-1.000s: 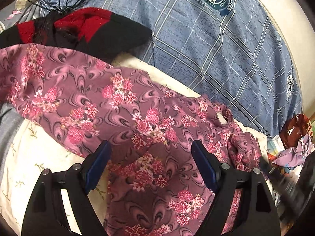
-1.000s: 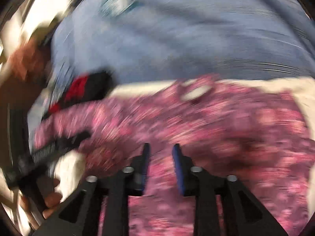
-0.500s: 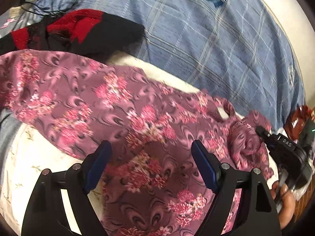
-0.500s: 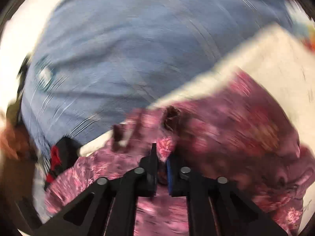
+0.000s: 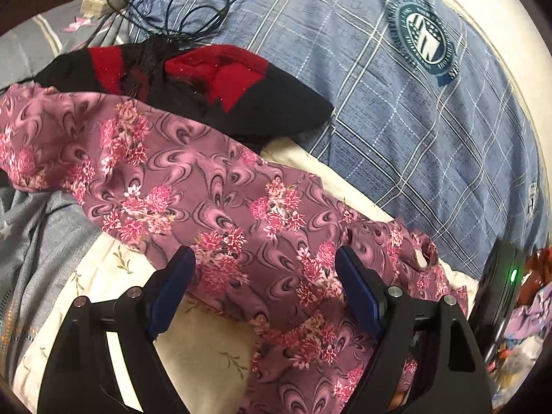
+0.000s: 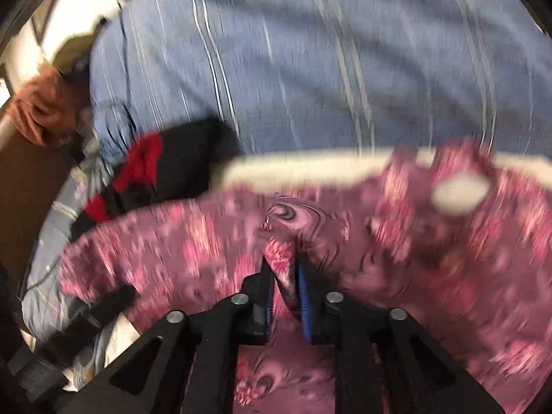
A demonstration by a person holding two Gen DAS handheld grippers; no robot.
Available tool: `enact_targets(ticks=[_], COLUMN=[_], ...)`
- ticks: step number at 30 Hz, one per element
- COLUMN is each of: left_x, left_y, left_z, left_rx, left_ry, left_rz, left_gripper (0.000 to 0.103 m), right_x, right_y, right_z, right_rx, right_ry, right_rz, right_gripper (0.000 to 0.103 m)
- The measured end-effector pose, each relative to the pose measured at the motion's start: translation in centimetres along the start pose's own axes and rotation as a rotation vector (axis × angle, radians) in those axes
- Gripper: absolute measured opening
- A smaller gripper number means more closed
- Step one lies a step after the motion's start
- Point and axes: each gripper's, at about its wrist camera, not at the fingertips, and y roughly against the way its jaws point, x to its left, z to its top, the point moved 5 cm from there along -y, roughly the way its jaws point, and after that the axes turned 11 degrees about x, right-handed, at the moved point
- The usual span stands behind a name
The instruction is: Fold small clothes
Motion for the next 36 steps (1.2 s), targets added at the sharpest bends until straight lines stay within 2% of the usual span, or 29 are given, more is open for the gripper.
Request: enact_targets(ticks=[2,4,6,7,8,11,13,14,17,18,19,20,21,22,23,24,26,28,30,32,34,36], left_x=[-0.1,-0.6,-1.5,-2.3,-2.9,-5.7,-7.4,-8.2,-10.2,-10.7,-11.1,-11.4,-11.7,-11.8,-11.2,-10.8,-9.9,-8.5,-6.9,-5.8,-5.5,-5.2], left_y=[-0.5,-1.0,-1.8,-2.3,-2.6,-3.7,-4.5,-5.0,-6.9,-7.3,-7.5,-7.8,-8.2,-8.5,-8.2,-7.3,-5.1,-4.0,-4.3,-5.5,-5.1,-3.7], left_z=[-0.2,-0.6,-1.2,-1.8,-2.1,-4.2,-5.1,-5.5,-5.7,-5.2,-4.7,-4.1,-3.6,-3.2,-2.9,-2.6,-2.4,-3.1,-4.3,-5.3,-5.7,-5.8], left_rx=[0.020,0.053,0.109,0.148,0.172,0.246,0.290,0.314,0.359,0.344,0.323,0.310,0.327,0.364,0.365,0.337,0.254,0.224,0.229,0.258,0.246,0.244], left_ry=[-0.008,-0.023,-0.044,-0.064,-0.078,-0.145,-0.161,-0.159,-0.136,-0.130,-0.124,-0.116,-0.108,-0.090,-0.061,-0.040,-0.047,-0.040,-0.027,-0.039,-0.064,-0.085], left_rz=[-0.003,-0.023,-0.085,-0.126,-0.148,-0.209,-0.249,-0.269,-0.277,-0.258,-0.241,-0.229,-0.217,-0.219,-0.221,-0.222,-0.198,-0.181,-0.112,-0.058,-0.063,-0.057], left_gripper=[0.083,0.083,0.083,0.083,0.083,0.084,0.084,0.084,0.084,0.084,0.078,0.047,0.026,0.006,0.006,0.006,0.005,0.005,0.005,0.005,0.008,0.008], right_x=[0.0,-0.4,-2.7,-3.9,-6.4,-13.6,-17.9,-20.9,-25.6,-26.4,-26.9,-27.3,-27.9,-28.5,-28.5,-28.5,-28.0,-26.9,-26.6,-26.8,-27.3,-27.1], right_y=[0.2,2.3,6.2,7.4,9.6,13.8,15.6,16.3,16.6,16.5,16.5,16.3,16.3,16.3,16.2,16.7,18.5,19.2,18.0,15.4,14.2,15.0], right_z=[-1.2,-2.3,-3.8,-4.2,-5.1,-7.5,-9.3,-10.6,-12.4,-12.5,-12.4,-12.1,-11.8,-11.5,-11.1,-10.3,-9.8,-9.6,-10.6,-11.9,-12.9,-13.5], right_rx=[0.052,0.059,0.011,-0.006,-0.043,-0.114,-0.150,-0.170,-0.214,-0.229,-0.247,-0.265,-0.281,-0.293,-0.293,-0.297,-0.354,-0.371,-0.320,-0.232,-0.188,-0.193], right_ry=[0.003,0.001,-0.032,-0.049,-0.097,-0.261,-0.385,-0.491,-0.662,-0.688,-0.705,-0.716,-0.736,-0.762,-0.767,-0.751,-0.708,-0.649,-0.643,-0.655,-0.670,-0.679], right_rz=[0.021,0.087,0.121,0.117,0.103,0.059,0.061,0.092,0.175,0.203,0.224,0.241,0.243,0.257,0.278,0.323,0.353,0.354,0.369,0.330,0.327,0.353], right_gripper=[0.026,0.030,0.043,0.052,0.055,0.057,0.057,0.057,0.056,0.056,0.054,0.053,0.049,0.038,0.008,0.005,0.004,0.004,0.004,0.004,0.001,0.010])
